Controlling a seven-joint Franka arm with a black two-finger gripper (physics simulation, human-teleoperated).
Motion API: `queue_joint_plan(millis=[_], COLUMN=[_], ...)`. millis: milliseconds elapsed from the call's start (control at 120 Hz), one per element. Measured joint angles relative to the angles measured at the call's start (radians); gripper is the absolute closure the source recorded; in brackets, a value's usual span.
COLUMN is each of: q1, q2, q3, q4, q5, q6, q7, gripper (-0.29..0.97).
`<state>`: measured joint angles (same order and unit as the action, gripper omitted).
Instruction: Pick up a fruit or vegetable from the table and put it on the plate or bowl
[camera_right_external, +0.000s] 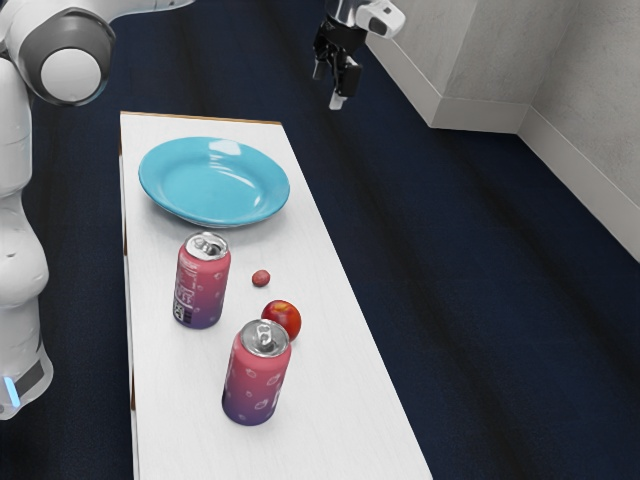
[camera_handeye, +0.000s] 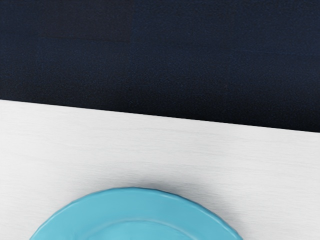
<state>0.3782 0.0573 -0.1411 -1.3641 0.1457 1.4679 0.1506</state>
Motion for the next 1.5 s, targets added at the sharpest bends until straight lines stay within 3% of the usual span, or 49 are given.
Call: queue_joint_plan(millis=[175, 392, 475, 633, 708, 967, 1075, 1208, 1500], q1=[0.002, 0.067, -0.023, -0.370, -0.457, -0.554, -0.543, -0.525, -0.550], q2=[-0.008, 0.021, -0.002, 0.041, 0.053, 0.118, 0.117, -0.033, -0.123], q3=[-0.001, -0.008, -0.011, -0.012, -0.013, -0.011, 0.007, 0.026, 0.027], q4=[0.008, 0.146, 0.191, 0.131, 0.109, 0.014, -0.058, -0.317, -0.426], q5=[-0.014, -0.010, 0.011, 0.035, 0.034, 0.029, 0.001, -0.040, -0.099], q6=[0.001, 0.009, 0.007, 0.007, 0.007, 0.006, 0.006, 0.071, 0.165], q7=[0.002, 0.005, -0.020, -0.068, -0.092, -0.167, -0.197, -0.254, -0.492], gripper=[0.00, 0.00, 0.00, 0.00, 0.00, 0.00, 0.00, 0.00, 0.00])
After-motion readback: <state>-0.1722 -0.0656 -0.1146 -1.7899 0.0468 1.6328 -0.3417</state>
